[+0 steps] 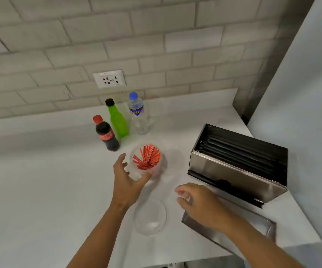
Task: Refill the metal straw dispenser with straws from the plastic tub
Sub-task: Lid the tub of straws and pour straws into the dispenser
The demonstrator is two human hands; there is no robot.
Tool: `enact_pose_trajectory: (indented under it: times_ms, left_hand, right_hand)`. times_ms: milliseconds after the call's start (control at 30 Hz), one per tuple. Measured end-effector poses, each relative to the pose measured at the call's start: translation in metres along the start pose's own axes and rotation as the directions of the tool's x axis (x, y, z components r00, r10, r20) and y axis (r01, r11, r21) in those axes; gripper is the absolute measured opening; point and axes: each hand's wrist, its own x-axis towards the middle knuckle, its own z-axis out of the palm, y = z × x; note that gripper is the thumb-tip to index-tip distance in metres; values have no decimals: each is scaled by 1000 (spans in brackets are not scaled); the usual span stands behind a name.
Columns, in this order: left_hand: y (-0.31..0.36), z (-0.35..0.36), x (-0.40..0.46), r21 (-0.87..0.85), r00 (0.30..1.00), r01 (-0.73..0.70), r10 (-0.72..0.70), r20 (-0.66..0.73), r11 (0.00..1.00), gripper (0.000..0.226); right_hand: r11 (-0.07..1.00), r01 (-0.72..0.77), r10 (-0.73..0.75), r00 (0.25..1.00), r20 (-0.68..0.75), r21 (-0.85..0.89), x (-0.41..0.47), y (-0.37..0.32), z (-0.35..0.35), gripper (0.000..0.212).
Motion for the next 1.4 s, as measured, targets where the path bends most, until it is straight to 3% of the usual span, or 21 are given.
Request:
enact_pose_trajectory:
  times_ms: [67,133,300,433,633,767,967,1133,1300,1400]
  left_hand:
    - [-2,2,8,-20,994,-7,9,109,1000,126]
    - [-6,3,16,-42,982,-5,12,188,999,121]
    - [0,8,27,-105,970,-60,82,228,993,94]
    - [0,10,29,-134,971,-99,125,201,986,92]
    - [22,5,20,-160,972,-140,167,164,977,92]
    - [51,-3,10,-173,969,-182,206,136,968,90]
    - [95,-12,-5,-263,933,-286,330,142,921,90]
    - [133,-2,-22,-356,908,-311,387,164,881,107]
    - [158,22,-35,-432,894,-264,387,227,862,102]
    - [167,40,-42,-448,884,-222,373,283,866,104]
  right_hand:
    - [987,45,-40,999,31,-157,16,-9,12,42]
    - [956,95,-72,993,92,-278,31,-20,25,42]
    - [887,126,-55,984,170,-444,58,-28,45,44]
    - [858,179,-84,974,211,-482,61,-32,56,33]
    - [940,132,-97,987,125,-315,44,-43,31,23]
    - [995,71,-67,996,64,-64,19,-51,-19,12]
    - [954,69,-72,997,-1,292,-27,-42,-103,21]
    - [918,191,-146,978,-152,348,-66,-26,-167,22]
    - [883,286,-140,917,-374,371,-82,-10,-201,21]
    - [863,338,-163,890,-425,377,-81,-4,-203,23]
